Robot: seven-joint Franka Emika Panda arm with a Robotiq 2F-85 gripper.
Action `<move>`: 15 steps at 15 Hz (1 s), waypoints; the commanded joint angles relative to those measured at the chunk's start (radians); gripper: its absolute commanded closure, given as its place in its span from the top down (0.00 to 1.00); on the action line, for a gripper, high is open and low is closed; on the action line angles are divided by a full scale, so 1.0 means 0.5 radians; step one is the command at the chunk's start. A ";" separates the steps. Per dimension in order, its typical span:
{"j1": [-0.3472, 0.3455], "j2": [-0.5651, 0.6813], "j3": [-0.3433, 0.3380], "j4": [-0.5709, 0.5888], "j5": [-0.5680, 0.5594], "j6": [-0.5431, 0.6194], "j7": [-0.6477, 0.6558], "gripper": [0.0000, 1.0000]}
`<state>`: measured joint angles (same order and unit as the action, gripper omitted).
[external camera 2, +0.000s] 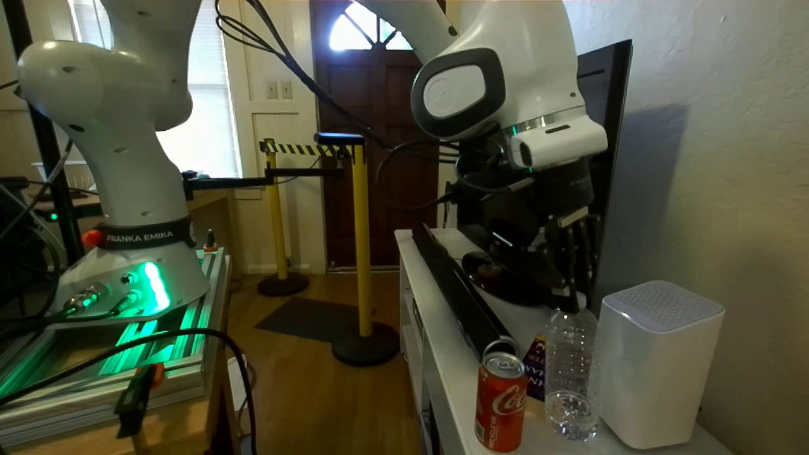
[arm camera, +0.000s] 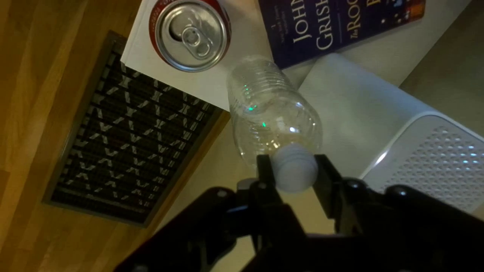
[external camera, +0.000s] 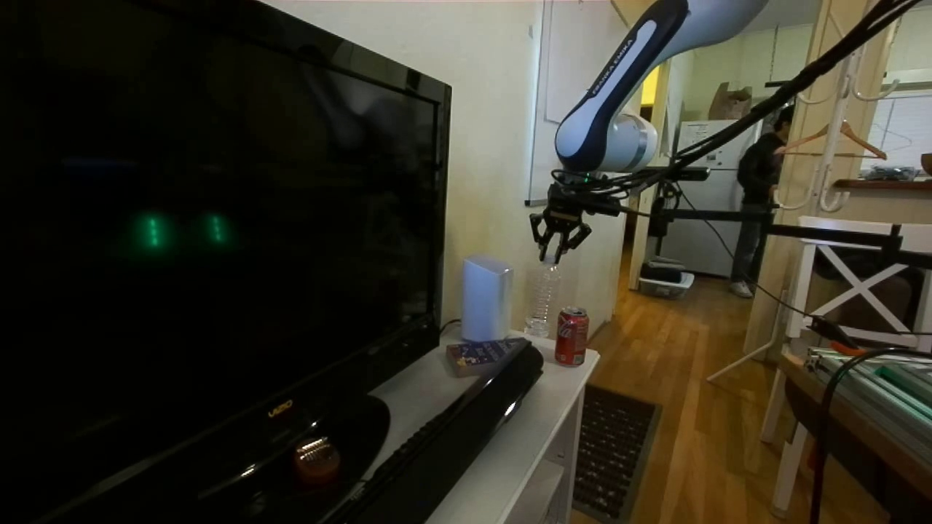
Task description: Move the clear bottle to the right.
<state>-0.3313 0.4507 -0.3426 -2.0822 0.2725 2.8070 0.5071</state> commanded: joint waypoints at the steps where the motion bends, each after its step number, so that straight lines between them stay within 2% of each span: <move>1: -0.036 0.074 0.011 0.063 0.067 0.036 -0.056 0.08; 15: -0.095 0.196 0.078 0.142 0.089 0.020 -0.130 0.08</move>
<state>-0.3561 0.5335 -0.3263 -2.0334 0.2750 2.8173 0.4819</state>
